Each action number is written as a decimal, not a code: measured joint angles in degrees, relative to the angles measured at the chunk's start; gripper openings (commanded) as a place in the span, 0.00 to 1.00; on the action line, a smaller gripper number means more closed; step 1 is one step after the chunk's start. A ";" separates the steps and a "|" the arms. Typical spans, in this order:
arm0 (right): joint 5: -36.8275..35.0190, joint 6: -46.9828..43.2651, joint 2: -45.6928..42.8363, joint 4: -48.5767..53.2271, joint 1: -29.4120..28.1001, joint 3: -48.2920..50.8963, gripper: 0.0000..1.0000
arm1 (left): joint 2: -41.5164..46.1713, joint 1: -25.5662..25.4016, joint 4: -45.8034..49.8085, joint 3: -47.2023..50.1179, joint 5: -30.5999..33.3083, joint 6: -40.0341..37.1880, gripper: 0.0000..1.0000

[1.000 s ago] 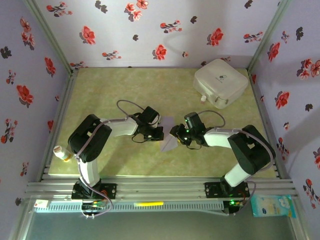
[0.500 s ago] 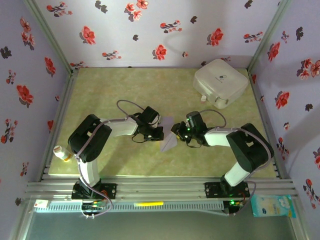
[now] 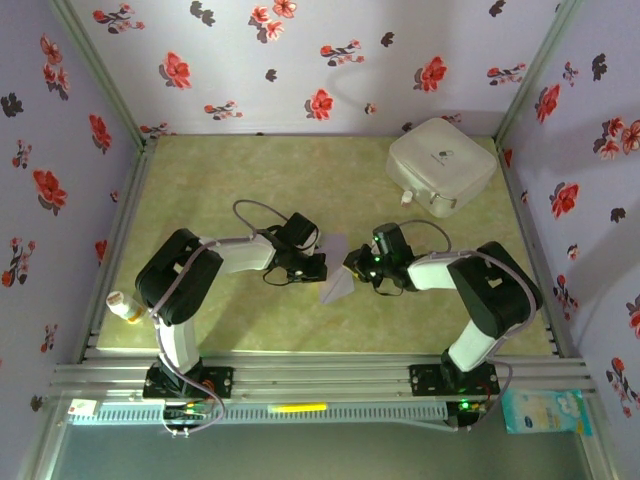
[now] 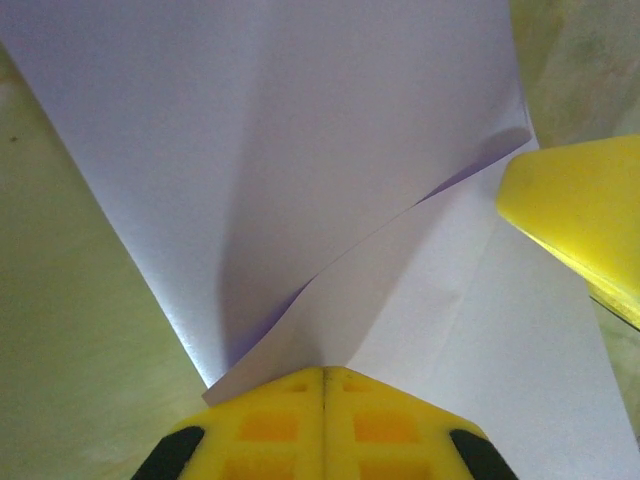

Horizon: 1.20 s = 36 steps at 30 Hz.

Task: Fold a paper plane with a square sheet of paper (pick it up from the middle)
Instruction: Turn over the paper at the center of the table.

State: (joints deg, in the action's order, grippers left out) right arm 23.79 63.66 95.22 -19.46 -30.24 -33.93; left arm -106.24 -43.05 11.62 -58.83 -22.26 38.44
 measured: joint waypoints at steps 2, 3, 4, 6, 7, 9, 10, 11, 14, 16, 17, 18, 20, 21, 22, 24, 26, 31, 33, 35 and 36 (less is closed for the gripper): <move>0.33 -0.17 0.28 -0.02 0.00 -0.22 0.16 | 0.11 0.00 0.26 0.00 0.00 0.11 0.01; 0.46 -0.20 0.48 0.00 0.00 -0.33 0.14 | 0.13 0.00 0.50 0.00 -0.02 0.15 0.01; 0.46 -0.22 0.61 -0.04 0.07 -0.35 0.14 | 0.20 0.00 0.59 0.00 -0.02 0.15 0.02; 0.68 -0.22 0.92 -0.07 0.26 -0.52 0.10 | 0.37 0.00 0.94 0.00 0.00 0.15 0.03; 0.68 -0.22 1.05 -0.13 0.26 -0.55 0.09 | 0.52 0.00 1.11 0.02 0.00 0.15 0.06; 0.68 -0.44 1.18 -0.15 0.26 -0.55 0.05 | 1.29 0.00 1.33 0.17 0.22 0.17 0.10; 0.66 -0.61 1.18 -0.17 0.26 -0.55 0.04 | 1.79 0.00 1.33 0.28 0.39 0.28 0.11; 0.68 -0.70 1.14 -0.17 0.26 -0.55 0.03 | 2.64 0.02 1.29 0.57 0.68 0.39 0.12; 0.66 -1.40 0.17 0.46 0.26 -0.55 0.03 | 6.32 0.11 0.94 2.14 1.53 0.79 0.17; 0.42 -2.45 -2.34 2.34 0.26 -0.63 0.03 | 10.34 0.15 0.37 3.82 2.75 1.31 0.20; 0.02 -3.30 -3.78 4.02 0.24 -0.94 0.03 | 12.11 0.15 0.11 4.46 3.43 1.51 0.22; -0.66 -4.33 -5.55 6.47 0.22 -1.62 0.03 | 14.43 0.17 -0.33 5.35 4.46 1.57 0.23; -3.06 -7.41 -9.22 12.35 -0.26 -3.74 0.03 | 19.56 0.24 -1.18 7.30 6.78 1.66 0.26; -4.92 -9.33 -11.32 16.06 -0.66 -5.35 0.03 | 22.10 0.33 -1.57 8.26 7.82 1.66 0.27; -6.82 -11.28 -13.00 19.67 -1.18 -7.21 0.03 | 24.61 0.39 -2.03 9.27 8.90 1.66 0.28; -11.54 -15.74 -16.04 27.67 -2.80 -11.98 0.03 | 29.99 0.92 -2.91 11.65 11.32 1.62 0.32; -16.33 -19.91 -17.62 34.71 -4.74 -16.76 0.03 | 34.27 1.77 -3.58 13.90 13.27 1.57 0.37; -32.94 -26.34 -17.86 52.06 -10.01 -26.99 0.03 | 41.77 4.96 -3.91 19.10 16.31 1.51 0.61; -40.89 -27.34 -16.55 58.84 -12.13 -30.25 0.02 | 44.09 6.43 -3.67 21.05 16.92 1.57 0.73; -48.50 -27.56 -13.99 64.83 -14.05 -33.31 0.01 | 46.40 7.65 -3.45 22.69 17.40 1.77 0.85; -52.04 -27.50 -12.24 67.60 -14.99 -34.80 0.00 | 47.78 8.33 -3.45 23.67 17.68 1.86 0.94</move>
State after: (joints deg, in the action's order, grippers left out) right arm -28.25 36.16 82.98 48.14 -45.23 -68.73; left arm -58.46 -34.72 8.16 -35.16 -4.58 40.29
